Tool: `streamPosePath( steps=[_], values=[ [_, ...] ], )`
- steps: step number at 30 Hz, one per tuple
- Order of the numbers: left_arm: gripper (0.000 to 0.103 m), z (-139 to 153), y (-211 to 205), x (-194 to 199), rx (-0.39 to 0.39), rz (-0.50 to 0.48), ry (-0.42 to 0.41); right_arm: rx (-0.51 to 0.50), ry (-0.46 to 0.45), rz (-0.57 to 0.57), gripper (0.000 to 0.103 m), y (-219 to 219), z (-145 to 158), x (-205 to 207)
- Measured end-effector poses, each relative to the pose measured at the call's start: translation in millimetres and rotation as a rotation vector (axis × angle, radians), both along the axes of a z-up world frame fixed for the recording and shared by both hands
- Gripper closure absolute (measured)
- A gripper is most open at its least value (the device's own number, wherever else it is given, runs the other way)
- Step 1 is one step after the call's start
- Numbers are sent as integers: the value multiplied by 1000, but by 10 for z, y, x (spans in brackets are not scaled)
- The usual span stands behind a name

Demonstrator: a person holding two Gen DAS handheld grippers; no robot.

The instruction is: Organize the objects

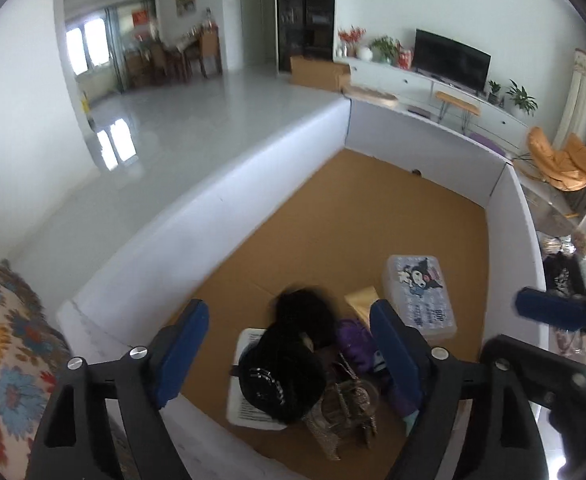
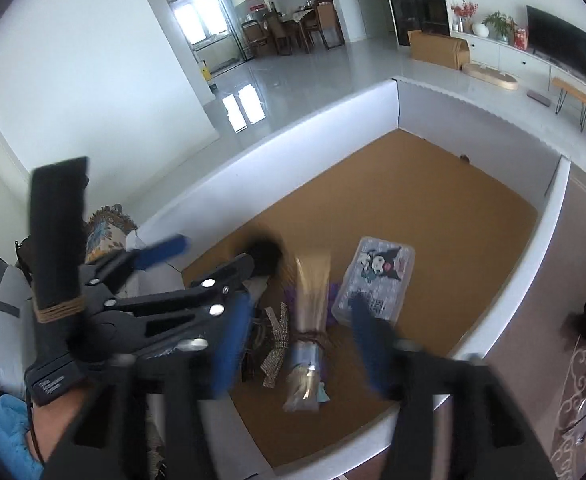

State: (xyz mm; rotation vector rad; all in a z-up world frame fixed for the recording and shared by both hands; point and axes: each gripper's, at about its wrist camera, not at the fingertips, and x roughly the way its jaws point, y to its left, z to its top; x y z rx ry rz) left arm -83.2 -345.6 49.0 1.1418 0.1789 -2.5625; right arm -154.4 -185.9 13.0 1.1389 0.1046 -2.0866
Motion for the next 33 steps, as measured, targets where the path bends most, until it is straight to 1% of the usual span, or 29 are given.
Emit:
streamPosePath(
  steps=[2,5,7,8,9,10,11,13,15,16,17,18,20,21,22,24,26,29,33],
  values=[
    [18,19,56,36,-7,-6,21,-7,41,-11,27,124,9,59],
    [17,77,188,82,-23,-23,57,-6,84,-36,26,315,61,76],
    [17,120,277,121,-39,-40,73,-16,109,-63,22,536,93,79],
    [17,172,354,114,-50,-52,82,-17,120,-76,18,625,102,98],
    [17,195,417,116,-56,-60,88,-15,133,-92,16,734,115,99],
    [17,233,487,140,-60,-71,98,-6,151,-115,16,886,144,115],
    [17,270,560,150,-63,-82,109,1,160,-128,16,948,149,103],
    [17,354,766,201,-62,-109,136,29,178,-159,16,1188,107,135],
    [17,419,959,328,-39,-144,168,61,197,-192,16,1435,25,171],
    [17,443,1076,392,-17,-171,185,86,218,-222,16,1654,-39,247],
    [17,463,1263,491,17,-218,206,98,230,-242,16,1793,-60,301],
    [17,485,1370,526,34,-248,214,121,247,-283,16,2055,-151,403],
    [17,457,1728,676,71,-326,224,165,254,-355,16,2473,-339,507],
    [13,420,1919,730,89,-365,220,185,252,-389,15,2655,-406,567],
    [7,360,2099,777,107,-403,211,216,241,-444,15,2932,-516,646],
    [4,181,2471,804,133,-474,172,254,223,-506,15,3256,-645,713],
    [4,-17,2766,760,119,-519,118,310,194,-578,15,3610,-795,769],
    [4,-328,3069,608,79,-540,45,332,156,-644,15,3920,-918,798],
    [4,-611,3144,338,64,-528,-24,337,102,-696,15,4138,-1050,810]
  ],
)
